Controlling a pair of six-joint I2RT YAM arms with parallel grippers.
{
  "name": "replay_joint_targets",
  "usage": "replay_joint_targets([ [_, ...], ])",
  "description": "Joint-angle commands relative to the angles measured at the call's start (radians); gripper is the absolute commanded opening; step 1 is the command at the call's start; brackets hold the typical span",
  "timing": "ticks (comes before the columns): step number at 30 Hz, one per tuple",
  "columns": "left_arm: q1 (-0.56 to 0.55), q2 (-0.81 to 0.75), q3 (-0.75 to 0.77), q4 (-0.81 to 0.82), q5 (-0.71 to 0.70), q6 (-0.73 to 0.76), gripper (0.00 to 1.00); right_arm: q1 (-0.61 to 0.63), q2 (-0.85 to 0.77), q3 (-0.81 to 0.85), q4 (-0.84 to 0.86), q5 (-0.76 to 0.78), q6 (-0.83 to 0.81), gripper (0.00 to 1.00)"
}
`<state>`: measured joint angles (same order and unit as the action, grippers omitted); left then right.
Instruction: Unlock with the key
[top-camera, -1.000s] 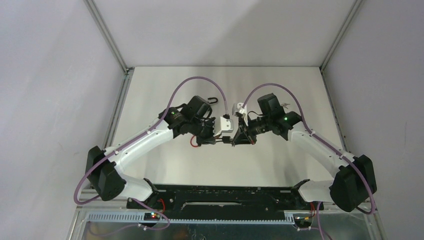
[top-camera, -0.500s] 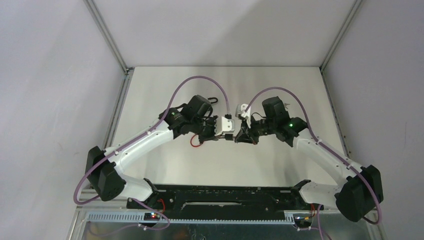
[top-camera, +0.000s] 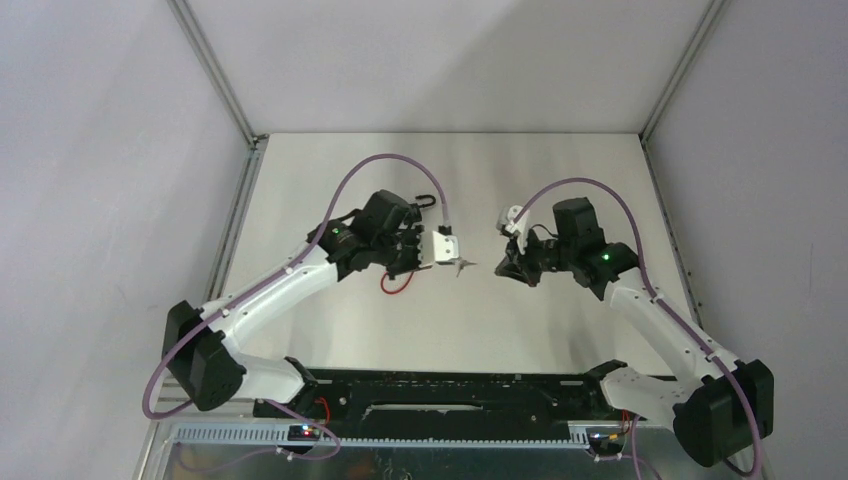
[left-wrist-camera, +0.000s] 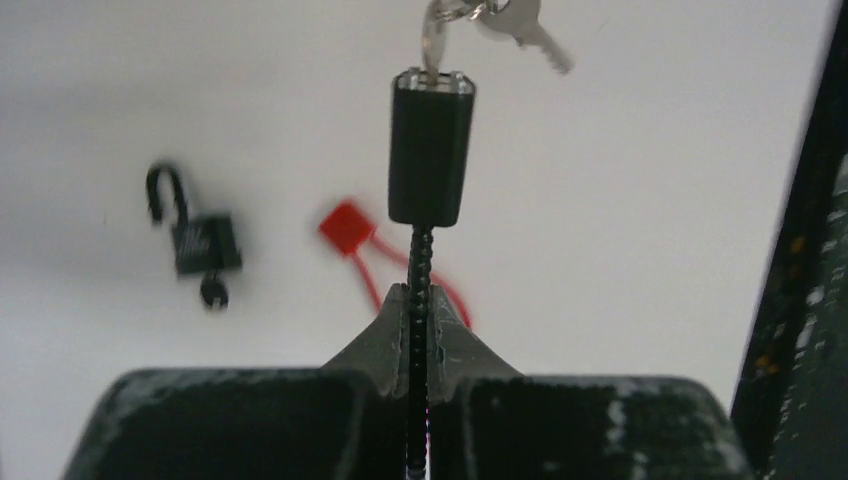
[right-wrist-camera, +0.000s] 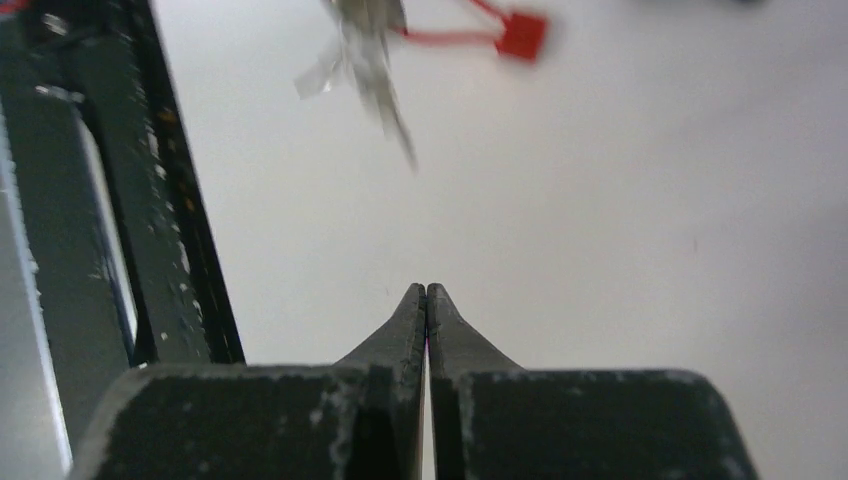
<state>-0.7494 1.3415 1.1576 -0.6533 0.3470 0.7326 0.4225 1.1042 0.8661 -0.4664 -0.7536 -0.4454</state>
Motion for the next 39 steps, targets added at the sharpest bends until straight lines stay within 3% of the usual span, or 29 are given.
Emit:
replay_joint_targets([
  [1, 0.077, -0.068, -0.047, -0.080, -0.221, 0.075, 0.00, -0.077, -0.032, -0.039, -0.186, 0.139, -0.043, 0.00],
  [7, 0.081, -0.070, 0.002, -0.128, -0.130, 0.045, 0.00, -0.100, -0.041, -0.029, -0.151, 0.056, -0.006, 0.00],
  [8, 0.081, -0.072, 0.013, -0.143, -0.090, 0.039, 0.00, -0.099, -0.033, -0.019, -0.148, 0.020, 0.003, 0.05],
  [10, 0.081, -0.074, 0.031, -0.163, 0.018, 0.022, 0.00, -0.096, -0.017, 0.011, -0.123, -0.030, 0.029, 0.35],
  [11, 0.081, -0.073, 0.037, -0.168, 0.067, 0.013, 0.00, -0.093, -0.011, 0.021, -0.096, -0.056, 0.050, 0.45],
  [15, 0.070, -0.052, 0.067, -0.171, 0.197, -0.049, 0.00, -0.089, 0.039, 0.062, 0.050, -0.226, 0.143, 0.66],
  [17, 0.054, -0.043, 0.082, -0.173, 0.226, -0.076, 0.00, -0.065, 0.085, 0.096, 0.103, -0.277, 0.190, 0.71],
  [23, 0.021, -0.022, 0.093, -0.152, 0.271, -0.113, 0.00, 0.014, 0.207, 0.175, 0.144, -0.364, 0.230, 0.69],
  [31, 0.012, -0.001, 0.096, -0.134, 0.273, -0.131, 0.00, 0.066, 0.234, 0.197, 0.100, -0.404, 0.194, 0.38],
  [39, 0.011, -0.004, 0.084, -0.123, 0.255, -0.138, 0.00, 0.053, 0.227, 0.198, 0.047, -0.381, 0.158, 0.35],
])
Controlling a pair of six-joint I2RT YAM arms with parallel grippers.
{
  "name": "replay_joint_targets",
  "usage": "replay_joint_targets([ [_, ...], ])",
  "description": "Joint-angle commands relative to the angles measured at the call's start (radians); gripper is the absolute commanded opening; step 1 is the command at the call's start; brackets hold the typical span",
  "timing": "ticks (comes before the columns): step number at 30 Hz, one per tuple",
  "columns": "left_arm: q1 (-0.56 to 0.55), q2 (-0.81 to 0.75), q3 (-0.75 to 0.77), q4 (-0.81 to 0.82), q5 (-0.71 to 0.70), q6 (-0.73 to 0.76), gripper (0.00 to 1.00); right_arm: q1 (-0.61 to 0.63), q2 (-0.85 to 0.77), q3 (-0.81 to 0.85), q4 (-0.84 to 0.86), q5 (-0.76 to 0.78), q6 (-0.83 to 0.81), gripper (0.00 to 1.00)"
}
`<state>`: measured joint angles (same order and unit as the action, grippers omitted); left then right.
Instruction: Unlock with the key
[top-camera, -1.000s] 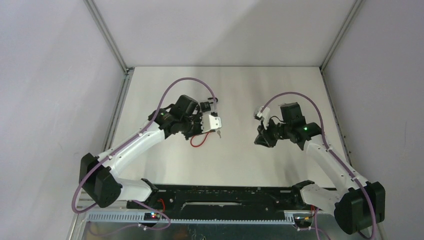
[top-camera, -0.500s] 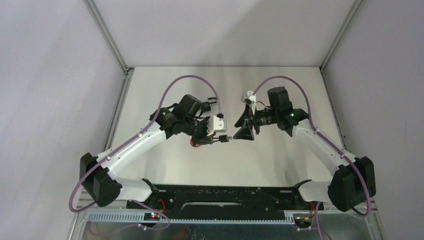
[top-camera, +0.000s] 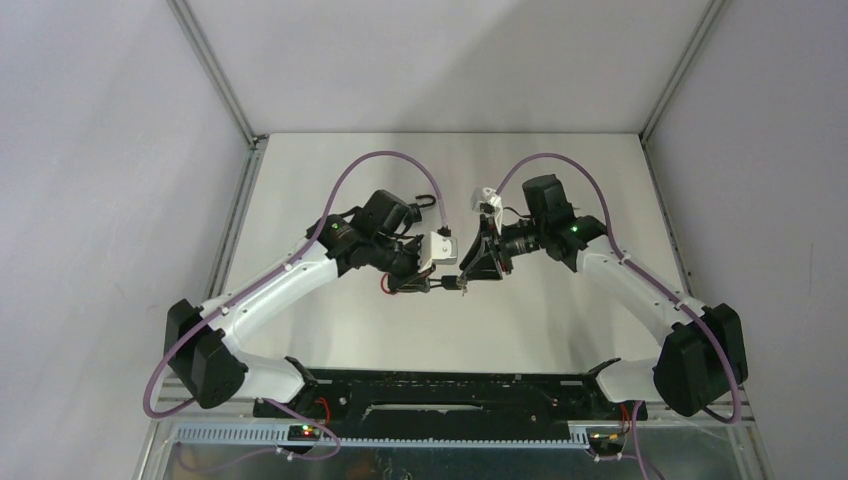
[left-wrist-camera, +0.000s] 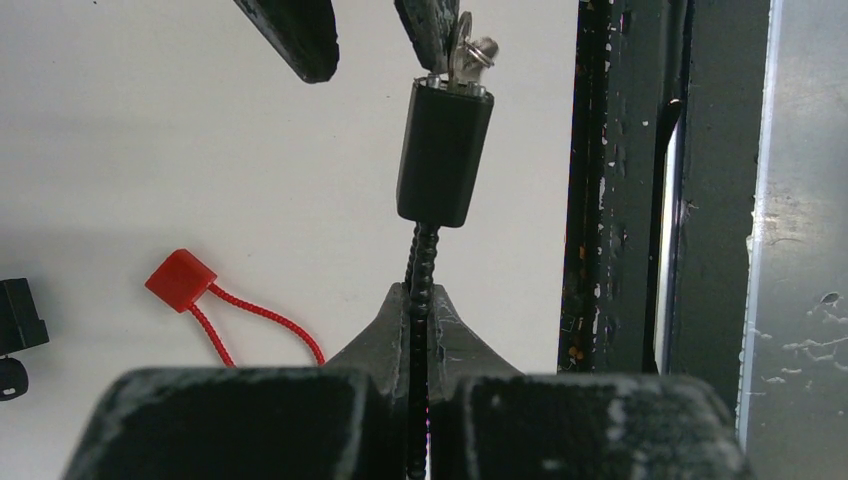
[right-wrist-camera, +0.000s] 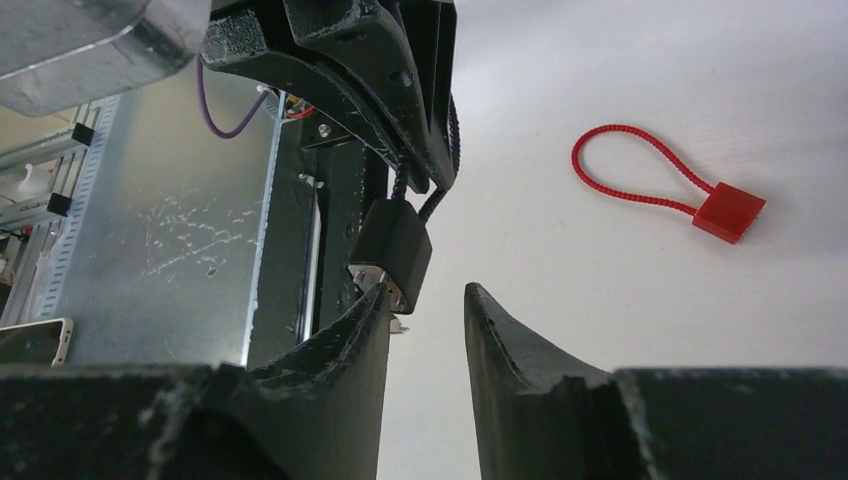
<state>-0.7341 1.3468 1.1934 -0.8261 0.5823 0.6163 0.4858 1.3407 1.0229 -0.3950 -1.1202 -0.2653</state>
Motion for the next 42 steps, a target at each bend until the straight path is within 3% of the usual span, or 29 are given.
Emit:
replay_joint_targets([
  [1, -0.004, -0.011, 0.047, 0.047, 0.021, -0.018, 0.00, -0.017, -0.015, 0.040, -0.025, -0.011, -0.022, 0.35],
  [5, -0.004, -0.016, 0.033, 0.045, 0.027, -0.009, 0.00, -0.059, -0.042, 0.041, -0.027, -0.004, -0.022, 0.37],
  [8, -0.005, -0.016, 0.031, 0.042, 0.033, -0.004, 0.00, -0.075, -0.066, 0.041, -0.029, -0.003, -0.024, 0.49],
  [10, -0.004, -0.014, 0.033, 0.042, 0.035, -0.004, 0.00, -0.076, -0.076, 0.042, -0.038, -0.007, -0.034, 0.52],
  [22, -0.004, -0.004, 0.048, 0.049, 0.038, -0.018, 0.00, 0.009, -0.024, 0.042, -0.073, -0.027, -0.077, 0.47],
  [25, -0.004, -0.005, 0.044, 0.051, 0.034, -0.019, 0.00, 0.024, -0.018, 0.041, -0.069, -0.025, -0.078, 0.43],
  [31, -0.004, -0.005, 0.042, 0.055, 0.039, -0.022, 0.00, 0.040, -0.008, 0.041, -0.080, -0.005, -0.089, 0.26],
  [33, -0.004, -0.003, 0.041, 0.056, 0.038, -0.022, 0.00, 0.041, -0.010, 0.042, -0.088, 0.004, -0.097, 0.18],
  [34, -0.005, -0.003, 0.039, 0.056, 0.037, -0.021, 0.00, 0.041, -0.013, 0.040, -0.091, 0.010, -0.104, 0.02],
  [42, -0.004, -0.003, 0.032, 0.062, 0.027, -0.029, 0.00, 0.066, -0.034, 0.039, -0.101, 0.173, -0.112, 0.00],
])
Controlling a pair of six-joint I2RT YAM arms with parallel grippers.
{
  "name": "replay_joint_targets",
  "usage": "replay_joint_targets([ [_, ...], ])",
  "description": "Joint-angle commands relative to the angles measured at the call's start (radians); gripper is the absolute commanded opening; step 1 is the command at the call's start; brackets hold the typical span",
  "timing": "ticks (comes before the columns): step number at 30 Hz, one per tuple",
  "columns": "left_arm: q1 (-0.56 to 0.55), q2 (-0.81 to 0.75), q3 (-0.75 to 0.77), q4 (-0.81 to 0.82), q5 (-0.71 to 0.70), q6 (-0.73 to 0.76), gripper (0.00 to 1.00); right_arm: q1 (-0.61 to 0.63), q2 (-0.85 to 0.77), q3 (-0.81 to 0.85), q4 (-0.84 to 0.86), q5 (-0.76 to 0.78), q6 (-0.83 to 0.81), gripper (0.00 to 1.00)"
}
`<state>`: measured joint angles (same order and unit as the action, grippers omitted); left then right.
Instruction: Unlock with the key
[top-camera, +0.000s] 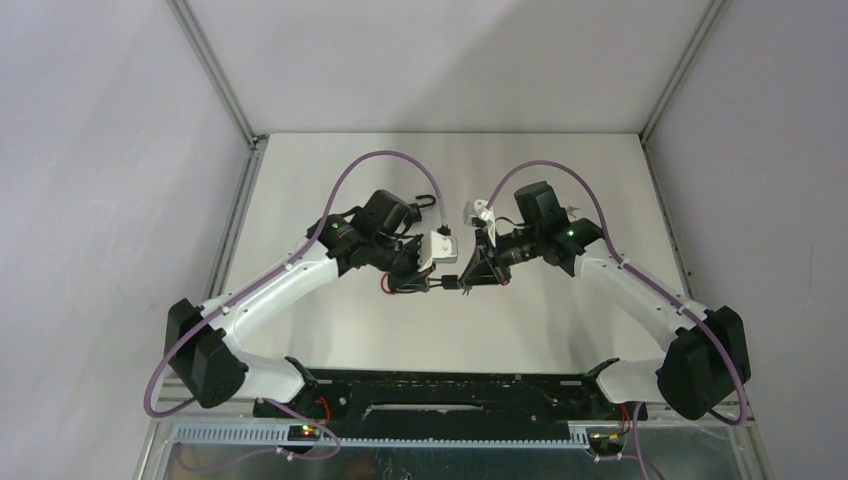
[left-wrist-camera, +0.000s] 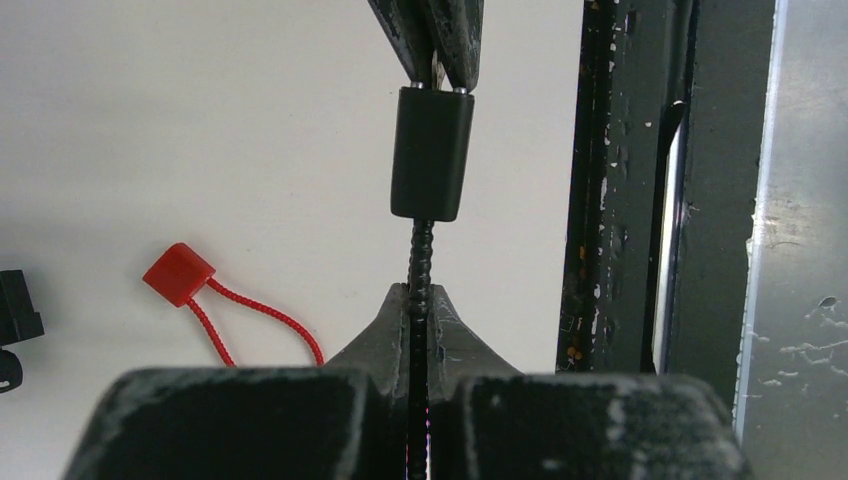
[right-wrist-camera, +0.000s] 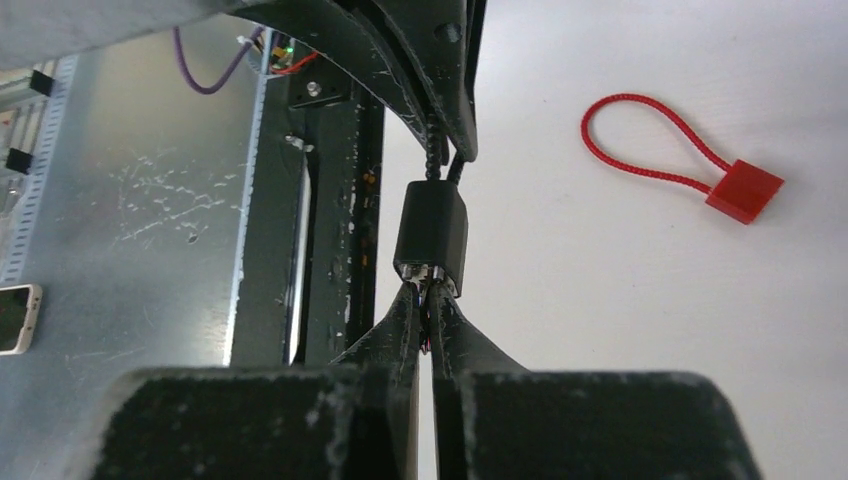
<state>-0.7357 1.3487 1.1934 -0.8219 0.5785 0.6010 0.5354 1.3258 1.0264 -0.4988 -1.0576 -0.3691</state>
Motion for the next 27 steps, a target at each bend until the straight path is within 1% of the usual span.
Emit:
replay_joint_targets([
  [1, -0.003, -0.005, 0.029, 0.061, 0.024, -0.013, 0.00, 0.018, -0.023, 0.036, 0.008, 0.144, -0.001, 0.00],
  [4, -0.002, -0.007, 0.012, 0.064, 0.004, -0.011, 0.00, 0.015, -0.044, 0.006, 0.046, 0.221, 0.016, 0.00],
  [6, -0.001, -0.011, 0.003, 0.055, -0.013, 0.006, 0.00, 0.014, -0.053, -0.006, 0.042, 0.272, 0.014, 0.00],
  [9, 0.007, -0.014, -0.011, 0.039, -0.038, 0.036, 0.00, -0.013, -0.079, -0.039, 0.056, 0.324, 0.012, 0.00],
  [17, 0.079, -0.042, -0.048, 0.017, -0.119, 0.112, 0.00, -0.122, -0.153, -0.117, -0.004, 0.351, -0.049, 0.00],
  [22, 0.098, -0.047, -0.072, 0.020, -0.168, 0.152, 0.00, -0.180, -0.190, -0.146, -0.046, 0.348, -0.085, 0.00],
  [27, 0.110, -0.037, -0.078, 0.022, -0.179, 0.162, 0.00, -0.194, -0.211, -0.163, -0.051, 0.368, -0.095, 0.00],
])
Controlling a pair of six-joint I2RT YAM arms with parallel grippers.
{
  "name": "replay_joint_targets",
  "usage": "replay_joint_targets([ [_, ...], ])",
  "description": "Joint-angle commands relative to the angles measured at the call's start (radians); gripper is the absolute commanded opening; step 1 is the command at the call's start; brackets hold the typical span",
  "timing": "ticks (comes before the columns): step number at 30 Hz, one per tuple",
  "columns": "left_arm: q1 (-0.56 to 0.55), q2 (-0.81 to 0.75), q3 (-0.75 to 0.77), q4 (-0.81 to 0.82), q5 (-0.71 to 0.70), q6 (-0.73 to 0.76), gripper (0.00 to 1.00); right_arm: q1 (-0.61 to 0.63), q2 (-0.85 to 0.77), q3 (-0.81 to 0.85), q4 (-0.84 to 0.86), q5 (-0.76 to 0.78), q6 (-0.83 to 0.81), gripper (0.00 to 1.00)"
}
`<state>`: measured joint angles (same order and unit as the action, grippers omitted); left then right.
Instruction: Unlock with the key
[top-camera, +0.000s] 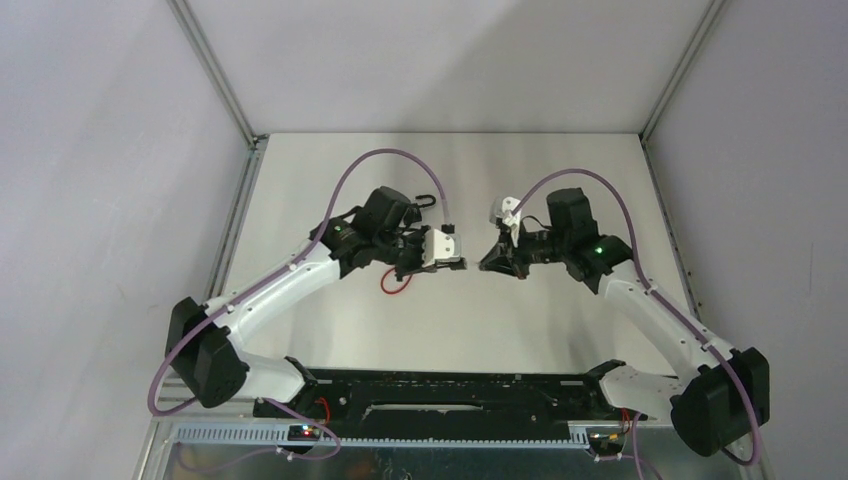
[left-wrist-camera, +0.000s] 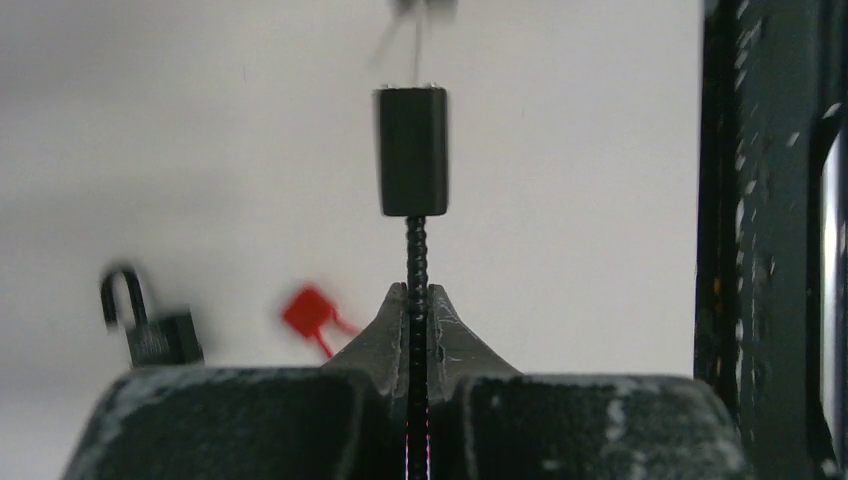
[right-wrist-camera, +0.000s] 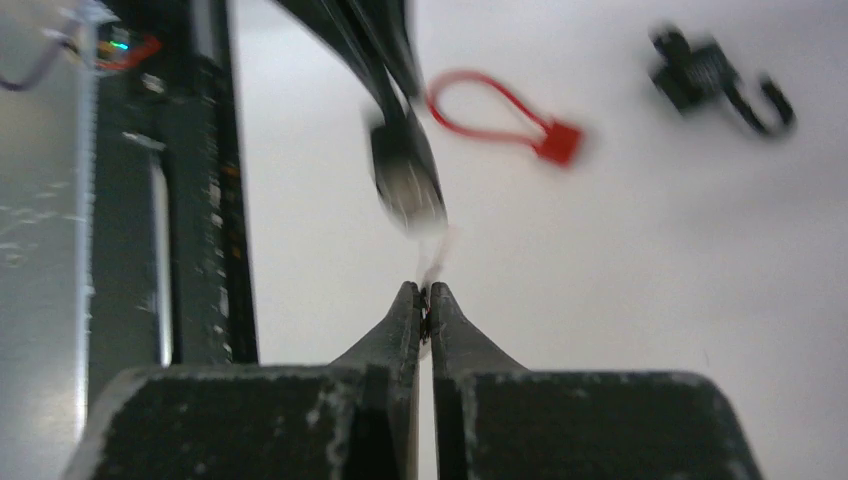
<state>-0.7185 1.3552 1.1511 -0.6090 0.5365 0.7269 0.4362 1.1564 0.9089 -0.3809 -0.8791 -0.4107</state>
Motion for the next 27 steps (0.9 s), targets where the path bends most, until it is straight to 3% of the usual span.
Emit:
replay_joint_targets([
  [1, 0.096, -0.044, -0.034, -0.192, -0.138, 0.038, 0.00, -0.098, -0.045, -0.047, -0.170, 0.200, -0.054, 0.00],
  [6, 0.159, -0.049, -0.021, -0.207, -0.087, 0.028, 0.00, -0.135, -0.065, -0.060, -0.151, 0.246, -0.040, 0.00],
  [12, 0.180, -0.048, -0.024, -0.211, -0.066, 0.027, 0.00, -0.150, -0.080, -0.056, -0.145, 0.169, -0.039, 0.00],
  [18, 0.246, 0.071, 0.007, -0.331, -0.196, 0.082, 0.00, -0.156, -0.081, -0.029, -0.191, 0.104, -0.066, 0.00],
  [27, 0.445, 0.341, 0.093, -0.449, -0.339, 0.074, 0.03, -0.114, -0.111, -0.009, -0.219, 0.072, -0.103, 0.00],
])
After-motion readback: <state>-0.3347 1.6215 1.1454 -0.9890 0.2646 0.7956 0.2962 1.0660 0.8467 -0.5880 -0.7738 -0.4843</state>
